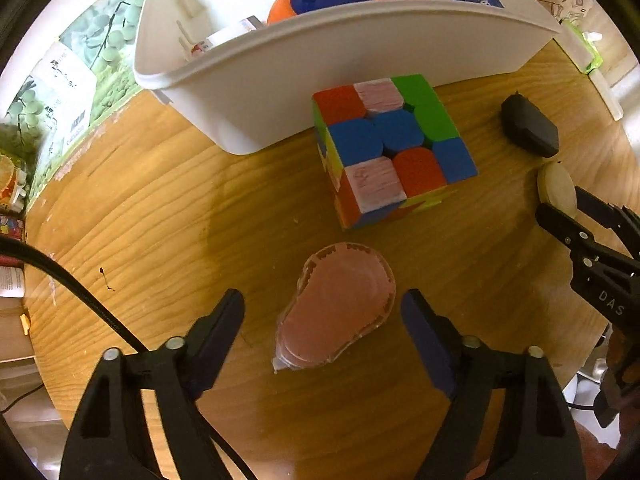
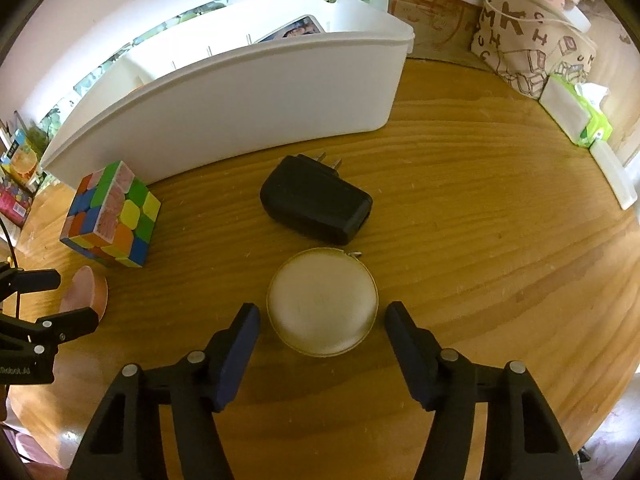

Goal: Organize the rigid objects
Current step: 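Grasp pink compact with left tool while right tool grasps cream round case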

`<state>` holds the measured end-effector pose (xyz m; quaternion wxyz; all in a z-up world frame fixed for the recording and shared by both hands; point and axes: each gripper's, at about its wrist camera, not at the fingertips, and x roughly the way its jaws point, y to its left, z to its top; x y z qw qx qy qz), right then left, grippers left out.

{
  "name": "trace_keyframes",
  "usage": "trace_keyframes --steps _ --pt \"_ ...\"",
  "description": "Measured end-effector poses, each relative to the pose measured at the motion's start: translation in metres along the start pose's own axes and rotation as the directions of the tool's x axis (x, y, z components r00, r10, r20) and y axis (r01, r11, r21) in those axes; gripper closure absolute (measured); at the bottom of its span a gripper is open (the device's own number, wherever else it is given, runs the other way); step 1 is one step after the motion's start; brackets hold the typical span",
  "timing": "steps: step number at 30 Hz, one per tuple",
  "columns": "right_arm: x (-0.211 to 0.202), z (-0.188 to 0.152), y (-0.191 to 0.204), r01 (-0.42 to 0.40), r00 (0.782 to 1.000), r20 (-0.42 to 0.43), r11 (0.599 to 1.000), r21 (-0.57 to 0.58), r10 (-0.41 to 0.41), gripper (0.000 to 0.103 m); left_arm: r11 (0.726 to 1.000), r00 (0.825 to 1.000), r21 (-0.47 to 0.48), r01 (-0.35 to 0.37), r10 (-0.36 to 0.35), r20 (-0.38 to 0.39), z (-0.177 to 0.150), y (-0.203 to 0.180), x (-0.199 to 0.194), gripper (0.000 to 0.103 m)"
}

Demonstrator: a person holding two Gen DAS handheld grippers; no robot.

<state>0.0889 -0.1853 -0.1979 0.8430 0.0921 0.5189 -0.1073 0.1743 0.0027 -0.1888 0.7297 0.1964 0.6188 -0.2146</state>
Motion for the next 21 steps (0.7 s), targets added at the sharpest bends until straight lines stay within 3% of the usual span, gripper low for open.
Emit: trace_keyframes --steps 5,21 --pt "0.001 0.004 0.003 0.008 1.0 -0.004 0.999 -0.032 -0.008 0.047 1.0 1.0 0.001 0.011 -0.011 -0.017 0.003 0.0 0.005 0.038" --pt "-0.001 -0.005 0.018 -0.058 0.997 -0.06 0.998 -0.014 0.057 0.047 0.998 0.999 -0.03 0.052 -0.052 -0.011 -0.01 0.007 0.011 0.039"
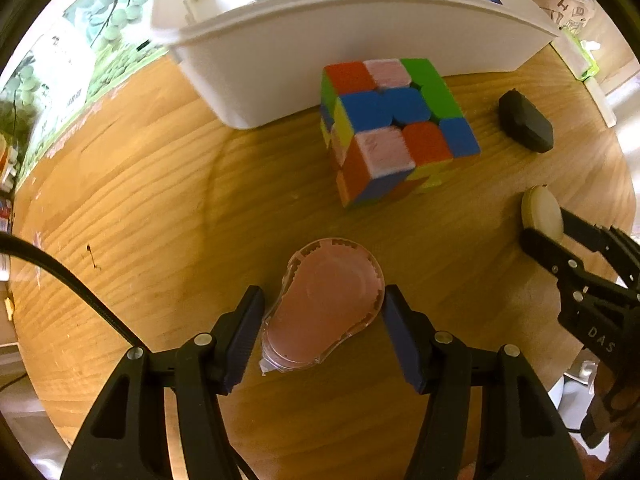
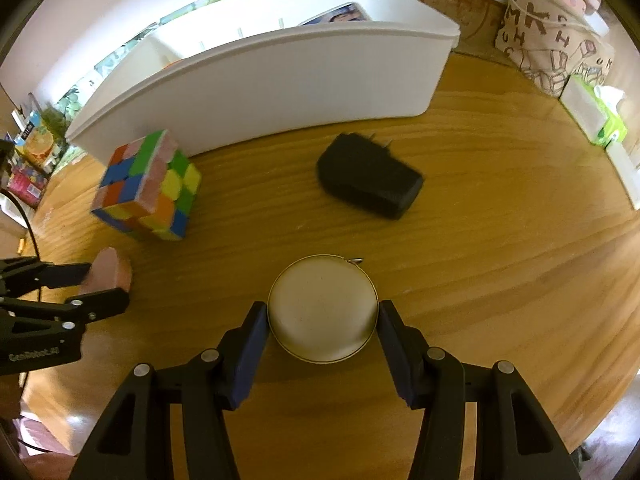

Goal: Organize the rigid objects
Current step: 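Grasp pink compact with left tool while right tool grasps cream round case, then carry pink compact and cream case over the white bin with both tools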

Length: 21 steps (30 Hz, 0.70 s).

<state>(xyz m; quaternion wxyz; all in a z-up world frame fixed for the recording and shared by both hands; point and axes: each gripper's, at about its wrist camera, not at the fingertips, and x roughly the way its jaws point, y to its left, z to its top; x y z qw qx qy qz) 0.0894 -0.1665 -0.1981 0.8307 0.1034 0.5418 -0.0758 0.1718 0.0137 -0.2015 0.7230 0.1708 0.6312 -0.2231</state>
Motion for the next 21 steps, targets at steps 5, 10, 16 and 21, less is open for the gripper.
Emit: trace_keyframes --steps 5,10,16,21 --pt "-0.001 -0.005 0.016 -0.028 0.999 -0.03 1.0 0.006 0.028 0.048 0.999 1.0 -0.02 0.026 -0.026 0.012 -0.016 0.017 0.003 0.039" --pt "-0.003 -0.006 0.04 -0.052 0.997 -0.052 0.998 -0.046 0.05 0.048 0.997 0.997 -0.062 0.053 -0.049 0.064 -0.034 0.038 -0.008 0.039" --pt "-0.019 -0.003 0.083 -0.089 0.995 -0.058 0.98 -0.18 0.079 0.048 0.986 0.985 -0.145 0.085 -0.061 0.164 -0.045 0.078 -0.029 0.039" --pt "-0.042 0.003 0.123 -0.134 0.991 -0.031 0.945 -0.299 0.131 0.048 0.976 0.971 -0.206 0.072 -0.022 0.237 -0.042 0.099 -0.046 0.039"
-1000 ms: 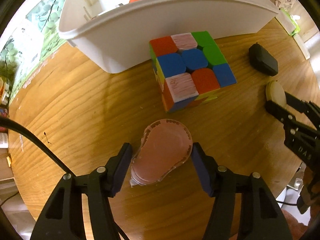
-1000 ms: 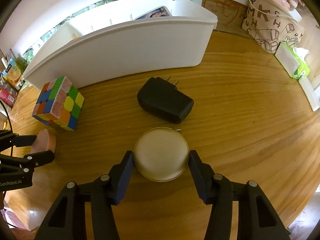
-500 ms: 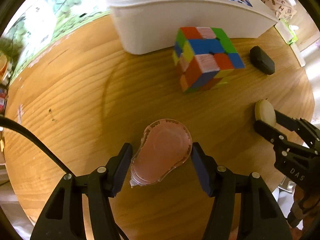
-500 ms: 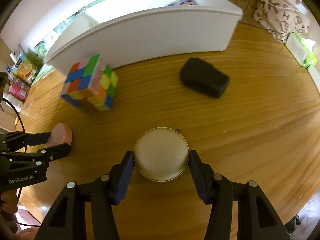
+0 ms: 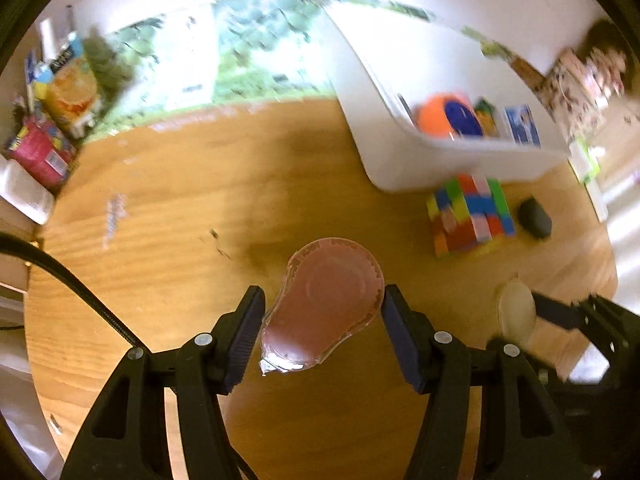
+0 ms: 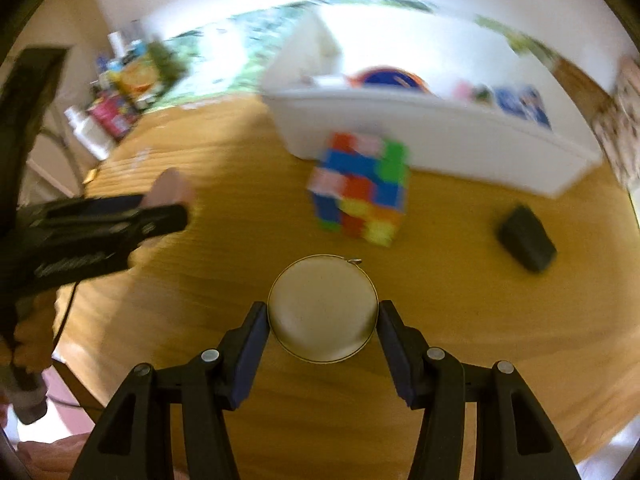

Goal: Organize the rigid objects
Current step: 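Carry pink compact and cream case over the white bin with both tools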

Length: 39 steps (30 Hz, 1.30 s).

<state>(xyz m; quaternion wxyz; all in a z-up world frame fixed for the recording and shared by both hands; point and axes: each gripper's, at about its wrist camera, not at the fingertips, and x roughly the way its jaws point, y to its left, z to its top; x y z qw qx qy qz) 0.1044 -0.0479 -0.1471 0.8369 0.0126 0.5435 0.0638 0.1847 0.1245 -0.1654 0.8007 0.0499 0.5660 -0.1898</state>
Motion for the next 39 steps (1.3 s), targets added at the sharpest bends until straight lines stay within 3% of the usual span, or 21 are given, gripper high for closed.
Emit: trace_keyframes --steps 8,15,28,39 --pt "-0.026 0.039 0.034 -0.037 0.996 0.078 0.987 -0.159 0.049 0.048 0.999 0.991 -0.028 -0.042 0.046 0.127 0.038 0.019 -0.032 0.039" --pt "-0.046 0.073 0.033 -0.023 0.985 0.164 0.978 -0.209 0.058 0.048 0.996 0.972 -0.006 -0.085 0.085 0.221 0.08 0.011 -0.051 0.039" --pt "-0.06 0.125 -0.032 -0.008 0.961 0.267 0.977 -0.211 0.066 0.048 0.988 0.931 0.03 -0.15 0.131 0.34 0.154 -0.033 -0.059 0.039" --pt "-0.047 0.137 -0.087 -0.012 0.958 0.278 0.976 -0.216 0.074 0.048 0.984 0.92 0.028 -0.177 0.155 0.36 0.186 -0.082 -0.038 0.039"
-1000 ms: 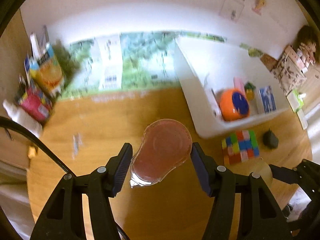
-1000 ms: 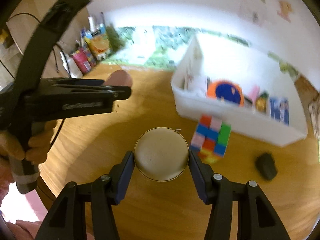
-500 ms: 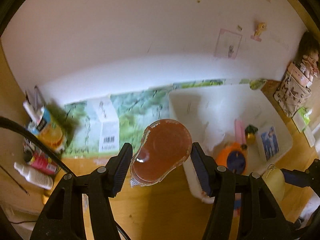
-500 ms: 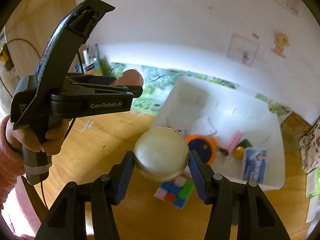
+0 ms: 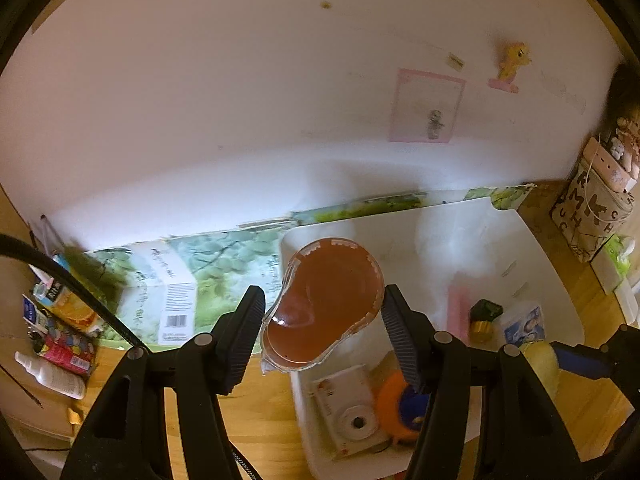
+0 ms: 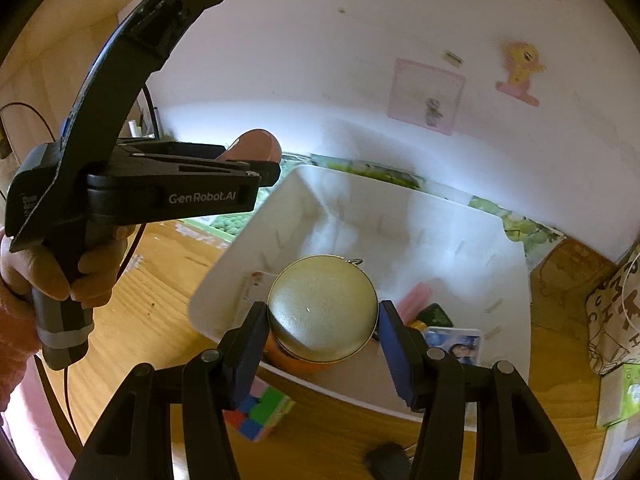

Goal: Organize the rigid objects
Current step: 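Carry pink compact and cream case over the white bin with both tools, then lower compact and cream case into bin and open both tools, then withdraw both tools from the bin toward the Rubik's cube and black charger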

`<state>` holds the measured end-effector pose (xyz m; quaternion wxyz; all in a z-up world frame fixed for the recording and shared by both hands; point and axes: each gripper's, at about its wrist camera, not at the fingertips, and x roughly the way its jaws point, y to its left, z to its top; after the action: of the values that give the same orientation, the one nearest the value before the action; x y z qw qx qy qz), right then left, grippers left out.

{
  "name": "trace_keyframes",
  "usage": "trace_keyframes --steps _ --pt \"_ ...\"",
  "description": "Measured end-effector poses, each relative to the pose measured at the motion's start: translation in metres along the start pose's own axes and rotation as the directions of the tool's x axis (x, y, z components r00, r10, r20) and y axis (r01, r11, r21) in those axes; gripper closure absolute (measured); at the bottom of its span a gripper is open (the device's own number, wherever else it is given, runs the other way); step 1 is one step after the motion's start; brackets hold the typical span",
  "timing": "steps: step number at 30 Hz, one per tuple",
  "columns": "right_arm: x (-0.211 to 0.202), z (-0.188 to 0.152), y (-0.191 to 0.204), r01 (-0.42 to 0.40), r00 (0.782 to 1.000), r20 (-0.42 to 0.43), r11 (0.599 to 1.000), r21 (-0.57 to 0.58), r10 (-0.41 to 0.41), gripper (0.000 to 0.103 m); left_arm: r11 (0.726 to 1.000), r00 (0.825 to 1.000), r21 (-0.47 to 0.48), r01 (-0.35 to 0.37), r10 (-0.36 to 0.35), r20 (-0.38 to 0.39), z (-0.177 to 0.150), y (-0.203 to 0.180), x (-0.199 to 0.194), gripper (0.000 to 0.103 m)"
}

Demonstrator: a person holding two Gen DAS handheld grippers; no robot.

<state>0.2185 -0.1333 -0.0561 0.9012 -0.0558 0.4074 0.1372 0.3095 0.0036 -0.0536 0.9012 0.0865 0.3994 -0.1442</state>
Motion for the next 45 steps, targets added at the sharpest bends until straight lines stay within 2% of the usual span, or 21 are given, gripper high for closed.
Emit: trace_keyframes --steps 7,13,15,17,19,23,26,35,45 --pt "0.008 -0.008 -0.025 -0.009 1.0 -0.021 1.0 0.029 0.01 0.048 1.0 1.0 0.003 0.006 -0.006 -0.023 -0.001 -0.032 0.015 0.039" --pt "0.005 -0.013 -0.035 -0.015 1.0 -0.016 0.999 0.046 0.016 0.046 1.0 0.999 -0.014 0.02 -0.02 -0.033 -0.003 -0.044 0.019 0.038" --pt "0.001 -0.013 -0.036 -0.016 1.0 -0.004 0.999 0.051 0.016 0.036 1.0 0.999 -0.024 0.018 -0.019 -0.038 -0.003 -0.045 0.018 0.038" --pt "-0.003 -0.013 -0.037 -0.015 1.0 0.01 0.998 0.056 0.014 0.031 1.0 0.999 -0.03 0.009 -0.01 -0.04 -0.003 -0.045 0.016 0.03" --pt "-0.008 -0.013 -0.035 -0.012 1.0 0.019 0.998 0.058 0.011 0.031 0.999 0.999 -0.039 0.005 -0.006 -0.037 -0.002 -0.043 0.01 0.021" --pt "-0.022 -0.011 -0.03 0.011 0.998 0.055 0.998 0.067 -0.015 0.03 0.999 1.0 -0.05 0.018 -0.018 0.002 0.003 -0.036 -0.012 0.02" --pt "-0.034 -0.01 -0.025 0.032 0.995 0.088 0.996 0.088 -0.04 0.025 0.998 0.999 -0.051 0.038 -0.037 0.018 0.006 -0.029 -0.03 0.019" --pt "-0.071 -0.023 0.001 0.112 0.971 0.192 0.979 0.17 -0.145 0.023 0.998 0.997 -0.015 0.067 -0.066 0.034 -0.009 -0.01 -0.07 0.019" --pt "-0.094 -0.063 0.043 0.18 0.934 0.26 0.951 0.251 -0.246 0.022 0.989 0.989 -0.038 0.145 -0.146 -0.022 -0.058 0.019 -0.094 0.019"
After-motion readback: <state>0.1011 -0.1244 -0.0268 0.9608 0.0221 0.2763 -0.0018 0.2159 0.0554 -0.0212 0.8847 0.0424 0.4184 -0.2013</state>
